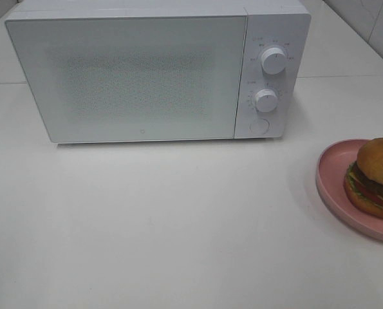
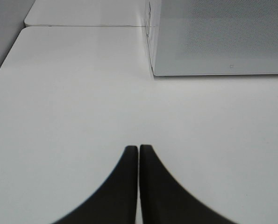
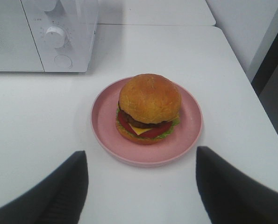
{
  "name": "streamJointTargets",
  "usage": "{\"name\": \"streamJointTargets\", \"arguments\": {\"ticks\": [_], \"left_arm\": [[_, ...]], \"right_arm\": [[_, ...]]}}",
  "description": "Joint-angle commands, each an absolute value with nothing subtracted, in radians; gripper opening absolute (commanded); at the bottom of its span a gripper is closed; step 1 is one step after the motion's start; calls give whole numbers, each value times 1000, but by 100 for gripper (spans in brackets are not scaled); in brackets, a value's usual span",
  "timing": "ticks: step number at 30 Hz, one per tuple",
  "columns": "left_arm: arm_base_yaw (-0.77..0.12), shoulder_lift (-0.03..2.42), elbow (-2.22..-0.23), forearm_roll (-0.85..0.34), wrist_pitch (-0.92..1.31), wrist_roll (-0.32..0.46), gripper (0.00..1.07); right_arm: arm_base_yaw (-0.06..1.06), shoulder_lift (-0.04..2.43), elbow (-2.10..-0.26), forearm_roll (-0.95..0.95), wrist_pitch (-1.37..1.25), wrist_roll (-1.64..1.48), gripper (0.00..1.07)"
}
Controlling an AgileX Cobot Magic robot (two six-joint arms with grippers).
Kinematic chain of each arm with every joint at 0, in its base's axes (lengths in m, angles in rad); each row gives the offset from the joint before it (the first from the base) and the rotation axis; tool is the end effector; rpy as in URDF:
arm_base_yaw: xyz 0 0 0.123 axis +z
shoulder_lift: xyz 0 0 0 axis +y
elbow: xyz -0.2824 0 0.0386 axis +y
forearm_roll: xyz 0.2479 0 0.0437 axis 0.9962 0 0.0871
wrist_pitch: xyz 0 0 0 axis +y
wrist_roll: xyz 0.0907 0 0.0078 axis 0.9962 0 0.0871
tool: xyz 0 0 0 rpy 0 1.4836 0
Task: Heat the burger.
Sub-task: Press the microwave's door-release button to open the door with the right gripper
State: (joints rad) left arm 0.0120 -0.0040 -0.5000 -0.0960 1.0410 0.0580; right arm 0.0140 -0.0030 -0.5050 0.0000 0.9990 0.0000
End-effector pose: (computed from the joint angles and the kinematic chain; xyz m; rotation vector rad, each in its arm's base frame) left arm -0.0048 -0.0076 0.2791 0.0499 2.0170 -0.0700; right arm -0.0035 0.0000 0.2836 -0.0138 1.9746 0.0091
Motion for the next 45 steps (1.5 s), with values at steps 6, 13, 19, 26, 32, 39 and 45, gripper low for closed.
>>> {"name": "streamJointTargets", "arguments": {"ticks": [6, 13, 19, 26, 32, 39, 45], "left_arm": [[15, -28, -498, -98, 1032, 58, 0], [15, -28, -498, -98, 1032, 58, 0], [15, -28, -498, -98, 1032, 58, 0], [15, -28, -498, -98, 1032, 58, 0], [15, -28, -498, -98, 1032, 58, 0], [15, -28, -498, -98, 1032, 58, 0], [15, -28, -498, -98, 1032, 58, 0]], "right_arm": [[8, -34, -506, 0, 991, 0, 61], [8, -34, -506, 0, 991, 0, 61], [8, -34, -506, 0, 991, 0, 61], [8, -34, -506, 0, 991, 0, 61], [8, -34, -506, 0, 991, 0, 61], [8, -34, -506, 0, 991, 0, 61], [8, -34, -506, 0, 991, 0, 61]]}}
